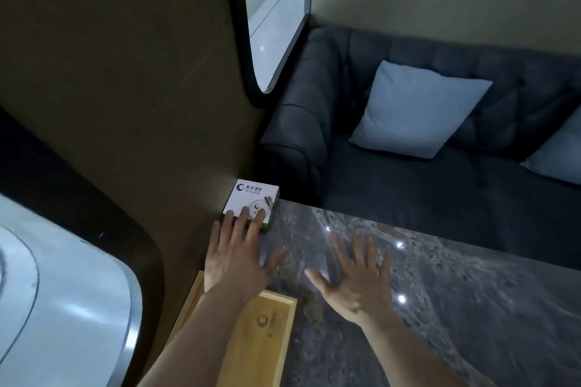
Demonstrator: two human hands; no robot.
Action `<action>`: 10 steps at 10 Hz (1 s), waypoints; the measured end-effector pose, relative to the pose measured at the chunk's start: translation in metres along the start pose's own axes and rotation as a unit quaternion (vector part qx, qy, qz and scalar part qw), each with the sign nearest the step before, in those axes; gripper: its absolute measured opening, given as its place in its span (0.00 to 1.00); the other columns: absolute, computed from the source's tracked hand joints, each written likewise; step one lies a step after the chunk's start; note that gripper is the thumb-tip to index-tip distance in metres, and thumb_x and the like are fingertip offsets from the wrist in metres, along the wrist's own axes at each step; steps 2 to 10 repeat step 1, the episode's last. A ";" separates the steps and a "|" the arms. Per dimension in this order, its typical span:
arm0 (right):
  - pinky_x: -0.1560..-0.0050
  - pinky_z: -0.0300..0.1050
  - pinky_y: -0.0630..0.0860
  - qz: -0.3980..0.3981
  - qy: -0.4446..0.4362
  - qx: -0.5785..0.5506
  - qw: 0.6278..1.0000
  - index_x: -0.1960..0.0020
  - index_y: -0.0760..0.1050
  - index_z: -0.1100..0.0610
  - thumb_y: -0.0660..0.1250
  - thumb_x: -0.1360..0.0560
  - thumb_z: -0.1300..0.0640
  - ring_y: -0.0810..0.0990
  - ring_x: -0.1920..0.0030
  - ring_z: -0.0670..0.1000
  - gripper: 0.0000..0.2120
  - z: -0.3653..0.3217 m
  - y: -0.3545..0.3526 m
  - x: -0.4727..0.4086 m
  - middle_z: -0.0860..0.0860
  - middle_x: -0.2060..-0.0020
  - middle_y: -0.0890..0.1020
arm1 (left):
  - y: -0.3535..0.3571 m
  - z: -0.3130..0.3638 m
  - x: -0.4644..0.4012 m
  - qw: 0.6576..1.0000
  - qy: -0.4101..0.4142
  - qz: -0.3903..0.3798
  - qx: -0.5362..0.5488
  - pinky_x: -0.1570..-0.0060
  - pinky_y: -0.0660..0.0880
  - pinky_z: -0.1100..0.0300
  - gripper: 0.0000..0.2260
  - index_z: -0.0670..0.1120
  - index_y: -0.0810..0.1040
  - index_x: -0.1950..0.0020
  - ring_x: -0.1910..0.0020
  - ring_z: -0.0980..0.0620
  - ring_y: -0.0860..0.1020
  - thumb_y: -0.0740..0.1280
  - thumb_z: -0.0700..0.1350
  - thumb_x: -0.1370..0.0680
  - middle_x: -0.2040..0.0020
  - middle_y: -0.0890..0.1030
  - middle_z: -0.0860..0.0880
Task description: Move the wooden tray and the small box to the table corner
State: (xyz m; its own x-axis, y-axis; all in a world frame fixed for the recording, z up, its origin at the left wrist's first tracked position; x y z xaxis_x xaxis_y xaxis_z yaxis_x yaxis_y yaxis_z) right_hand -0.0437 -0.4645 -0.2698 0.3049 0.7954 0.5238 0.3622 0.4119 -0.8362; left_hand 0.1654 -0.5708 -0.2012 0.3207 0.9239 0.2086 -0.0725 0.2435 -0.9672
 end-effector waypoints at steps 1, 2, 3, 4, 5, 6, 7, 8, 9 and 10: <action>0.21 0.69 0.32 -0.042 -0.007 -0.021 0.999 0.20 0.31 0.37 0.34 0.36 0.14 0.29 0.19 0.59 0.51 -0.001 0.009 0.009 0.53 0.18 0.33 | 0.010 -0.006 0.012 0.999 -0.014 -0.042 0.009 0.21 0.37 0.46 0.40 0.58 0.40 0.19 0.19 0.48 0.38 0.44 0.76 0.26 0.17 0.43 0.52; 0.21 0.69 0.32 -0.042 -0.007 -0.021 0.999 0.20 0.31 0.37 0.34 0.36 0.14 0.29 0.19 0.59 0.51 -0.001 0.009 0.009 0.53 0.18 0.33 | 0.010 -0.006 0.012 0.999 -0.014 -0.042 0.009 0.21 0.37 0.46 0.40 0.58 0.40 0.19 0.19 0.48 0.38 0.44 0.76 0.26 0.17 0.43 0.52; 0.21 0.69 0.32 -0.042 -0.007 -0.021 0.999 0.20 0.31 0.37 0.34 0.36 0.14 0.29 0.19 0.59 0.51 -0.001 0.009 0.009 0.53 0.18 0.33 | 0.010 -0.006 0.012 0.999 -0.014 -0.042 0.009 0.21 0.37 0.46 0.40 0.58 0.40 0.19 0.19 0.48 0.38 0.44 0.76 0.26 0.17 0.43 0.52; 0.21 0.69 0.32 -0.042 -0.007 -0.021 0.999 0.20 0.31 0.37 0.34 0.36 0.14 0.29 0.19 0.59 0.51 -0.001 0.009 0.009 0.53 0.18 0.33 | 0.010 -0.006 0.012 0.999 -0.014 -0.042 0.009 0.21 0.37 0.46 0.40 0.58 0.40 0.19 0.19 0.48 0.38 0.44 0.76 0.26 0.17 0.43 0.52; 0.21 0.69 0.32 -0.042 -0.007 -0.021 0.999 0.20 0.31 0.37 0.34 0.36 0.14 0.29 0.19 0.59 0.51 -0.001 0.009 0.009 0.53 0.18 0.33 | 0.010 -0.006 0.012 0.999 -0.014 -0.042 0.009 0.21 0.37 0.46 0.40 0.58 0.40 0.19 0.19 0.48 0.38 0.44 0.76 0.26 0.17 0.43 0.52; 0.21 0.69 0.32 -0.042 -0.007 -0.021 0.999 0.20 0.31 0.37 0.34 0.36 0.14 0.29 0.19 0.59 0.51 -0.001 0.009 0.009 0.53 0.18 0.33 | 0.010 -0.006 0.012 0.999 -0.014 -0.042 0.009 0.21 0.37 0.46 0.40 0.58 0.40 0.19 0.19 0.48 0.38 0.44 0.76 0.26 0.17 0.43 0.52; 0.21 0.69 0.32 -0.042 -0.007 -0.021 0.999 0.20 0.31 0.37 0.34 0.36 0.14 0.29 0.19 0.59 0.51 -0.001 0.009 0.009 0.53 0.18 0.33 | 0.010 -0.006 0.012 0.999 -0.014 -0.042 0.009 0.21 0.37 0.46 0.40 0.58 0.40 0.19 0.19 0.48 0.38 0.44 0.76 0.26 0.17 0.43 0.52; 0.21 0.69 0.32 -0.042 -0.007 -0.021 0.999 0.20 0.31 0.37 0.34 0.36 0.14 0.29 0.19 0.59 0.51 -0.001 0.009 0.009 0.53 0.18 0.33 | 0.010 -0.006 0.012 0.999 -0.014 -0.042 0.009 0.21 0.37 0.46 0.40 0.58 0.40 0.19 0.19 0.48 0.38 0.44 0.76 0.26 0.17 0.43 0.52; 0.21 0.69 0.32 -0.042 -0.007 -0.021 0.999 0.20 0.31 0.37 0.34 0.36 0.14 0.29 0.19 0.59 0.51 -0.001 0.009 0.009 0.53 0.18 0.33 | 0.010 -0.006 0.012 0.999 -0.014 -0.042 0.009 0.21 0.37 0.46 0.40 0.58 0.40 0.19 0.19 0.48 0.38 0.44 0.76 0.26 0.17 0.43 0.52; 0.21 0.69 0.32 -0.042 -0.007 -0.021 0.999 0.20 0.31 0.37 0.34 0.36 0.14 0.29 0.19 0.59 0.51 -0.001 0.009 0.009 0.53 0.18 0.33 | 0.010 -0.006 0.012 0.999 -0.014 -0.042 0.009 0.21 0.37 0.46 0.40 0.58 0.40 0.19 0.19 0.48 0.38 0.44 0.76 0.26 0.17 0.43 0.52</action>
Point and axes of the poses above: each hand's wrist, its own x-axis away from the middle knuckle, its own y-axis out of the palm, z = x × y, the point moved 10 cm from there along -x, towards the middle knuckle
